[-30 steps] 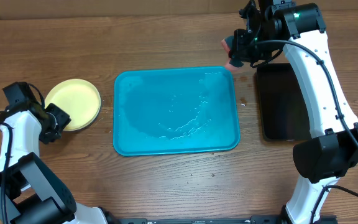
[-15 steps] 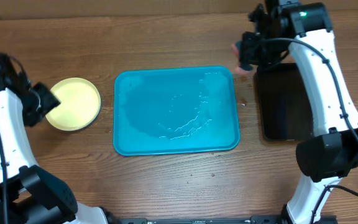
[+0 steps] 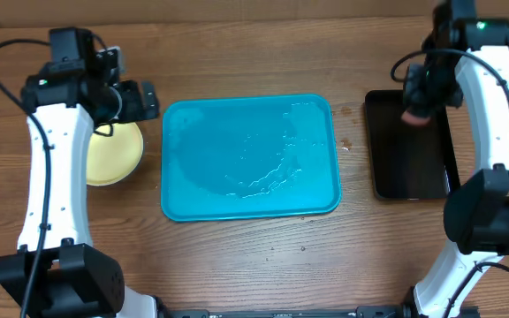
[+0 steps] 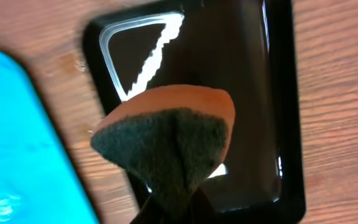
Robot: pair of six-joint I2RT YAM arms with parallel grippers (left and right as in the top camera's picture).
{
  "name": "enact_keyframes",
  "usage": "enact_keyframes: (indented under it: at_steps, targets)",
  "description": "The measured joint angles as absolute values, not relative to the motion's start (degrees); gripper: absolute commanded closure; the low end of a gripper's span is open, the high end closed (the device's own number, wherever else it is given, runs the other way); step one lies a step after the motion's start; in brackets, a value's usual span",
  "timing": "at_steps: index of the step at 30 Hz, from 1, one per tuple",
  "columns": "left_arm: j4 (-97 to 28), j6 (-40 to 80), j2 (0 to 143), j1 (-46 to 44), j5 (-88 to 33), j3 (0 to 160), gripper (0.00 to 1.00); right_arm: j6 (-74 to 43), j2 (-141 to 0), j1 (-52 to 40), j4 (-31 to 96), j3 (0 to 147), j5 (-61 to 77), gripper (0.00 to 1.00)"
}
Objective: Clean dirty plates on tray and stack at the side
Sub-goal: 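Lower the sponge into the black tray and release it with the right gripper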
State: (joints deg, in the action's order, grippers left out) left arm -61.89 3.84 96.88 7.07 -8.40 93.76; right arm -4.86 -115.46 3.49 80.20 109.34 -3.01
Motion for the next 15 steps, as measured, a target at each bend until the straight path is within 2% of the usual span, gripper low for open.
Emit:
enact_keyframes:
  at_steps: [7, 15]
  targets:
    - [-61.04, 3.95, 96.88, 4.82, -8.84, 93.76, 0.0, 0.14, -115.74, 4.8, 70.5, 94.26, -3.64, 0.89]
    - [-60.99, 4.08, 96.88, 4.69, -9.23, 93.76, 0.01, 6.66, -115.83, 4.8, 65.08, 89.62, -3.88, 0.67]
